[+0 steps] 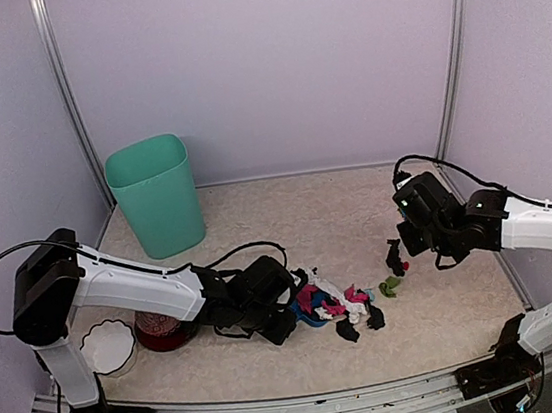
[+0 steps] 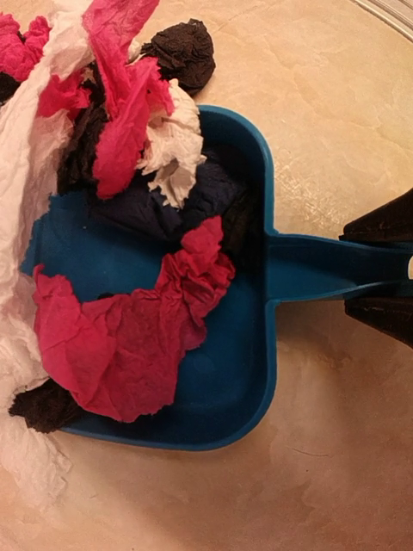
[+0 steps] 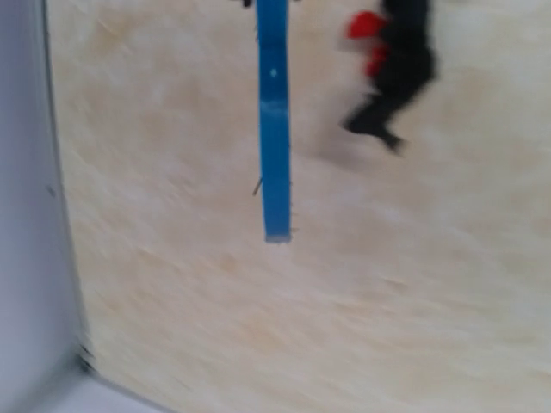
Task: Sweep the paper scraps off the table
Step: Sweep the paper scraps into the dustpan.
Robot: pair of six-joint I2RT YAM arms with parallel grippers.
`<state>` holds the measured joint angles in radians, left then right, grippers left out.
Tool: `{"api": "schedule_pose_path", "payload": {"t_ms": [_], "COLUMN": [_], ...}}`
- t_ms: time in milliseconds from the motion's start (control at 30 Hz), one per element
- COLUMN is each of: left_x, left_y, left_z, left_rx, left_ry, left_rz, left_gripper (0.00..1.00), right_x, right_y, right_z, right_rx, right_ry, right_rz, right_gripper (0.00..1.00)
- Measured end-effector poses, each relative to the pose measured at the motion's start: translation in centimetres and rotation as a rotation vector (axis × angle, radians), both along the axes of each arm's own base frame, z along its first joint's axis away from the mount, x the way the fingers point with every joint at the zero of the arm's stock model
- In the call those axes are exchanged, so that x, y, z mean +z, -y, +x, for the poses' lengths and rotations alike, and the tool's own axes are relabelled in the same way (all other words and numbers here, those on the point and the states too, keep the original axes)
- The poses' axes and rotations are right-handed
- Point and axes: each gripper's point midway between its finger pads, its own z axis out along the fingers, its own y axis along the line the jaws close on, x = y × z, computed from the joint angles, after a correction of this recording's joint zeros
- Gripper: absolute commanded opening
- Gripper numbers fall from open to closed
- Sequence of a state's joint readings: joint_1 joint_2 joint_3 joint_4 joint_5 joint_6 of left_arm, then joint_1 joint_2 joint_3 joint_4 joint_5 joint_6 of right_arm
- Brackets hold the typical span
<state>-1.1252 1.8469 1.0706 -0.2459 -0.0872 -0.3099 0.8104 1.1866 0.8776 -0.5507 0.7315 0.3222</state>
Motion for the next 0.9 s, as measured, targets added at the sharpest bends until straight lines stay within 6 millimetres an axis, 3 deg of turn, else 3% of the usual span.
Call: {"api": "schedule_pose_path", "payload": {"t_ms": [133, 300, 500, 900], "left_x": [0.0, 0.0, 0.0, 0.0], "left_y": [0.0, 0.1, 0.1, 0.1], "left_z": [-0.1, -0.2, -0.2, -0.3], "left_rx": [-0.002, -0.001, 0.002, 0.002], "left_ry": [0.002, 0.005, 0.007, 0.01], "left_rz": [0.002, 0.003, 0.003, 0.004], "left_gripper": [0.0, 0.0, 0.0, 0.0], "right_x": [-2.2, -6.2, -8.7, -8.2], "right_y": [2.3, 2.0, -0.1, -7.3], "right_z": [0.3, 0.1, -0.2, -1.8], "right_rx": [-0.099, -0.108, -0.049, 0.225], "right_ry": [-0.041, -0.148, -0.243, -0.305], "right_rz": [-0.032, -0.061, 0.004, 0.227], "right_gripper": [0.0, 0.0, 0.0, 0.0]}}
